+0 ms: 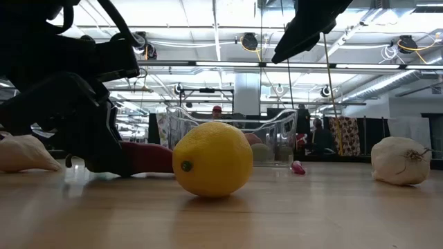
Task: Sort produce into baskets
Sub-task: Put the dark red chili pepper into the bottom transparent bin
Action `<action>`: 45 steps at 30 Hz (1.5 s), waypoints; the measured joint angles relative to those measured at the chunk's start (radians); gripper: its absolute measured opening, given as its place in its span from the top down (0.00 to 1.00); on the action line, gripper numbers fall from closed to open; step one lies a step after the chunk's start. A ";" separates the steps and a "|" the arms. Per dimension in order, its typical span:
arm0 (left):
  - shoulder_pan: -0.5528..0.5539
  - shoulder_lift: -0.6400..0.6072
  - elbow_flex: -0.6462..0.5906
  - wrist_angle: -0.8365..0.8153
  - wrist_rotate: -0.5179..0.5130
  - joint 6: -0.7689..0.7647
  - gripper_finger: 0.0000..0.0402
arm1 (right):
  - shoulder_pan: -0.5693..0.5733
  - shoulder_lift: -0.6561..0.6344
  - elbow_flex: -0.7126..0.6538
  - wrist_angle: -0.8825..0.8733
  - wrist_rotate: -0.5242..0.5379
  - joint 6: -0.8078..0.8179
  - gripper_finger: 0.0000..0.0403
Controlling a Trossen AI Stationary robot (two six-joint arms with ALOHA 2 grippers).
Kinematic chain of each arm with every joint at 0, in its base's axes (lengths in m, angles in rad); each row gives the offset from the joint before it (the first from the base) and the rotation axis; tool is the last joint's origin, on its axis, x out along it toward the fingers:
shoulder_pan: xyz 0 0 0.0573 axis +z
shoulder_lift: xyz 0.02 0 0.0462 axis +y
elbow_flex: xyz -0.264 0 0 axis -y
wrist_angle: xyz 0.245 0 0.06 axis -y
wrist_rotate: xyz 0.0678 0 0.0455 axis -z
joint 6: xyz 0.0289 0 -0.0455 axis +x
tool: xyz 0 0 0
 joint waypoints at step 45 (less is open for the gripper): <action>0.512 -0.303 0.297 -0.016 -0.154 0.915 0.61 | 0.032 -0.125 0.005 -0.091 0.005 -0.026 0.40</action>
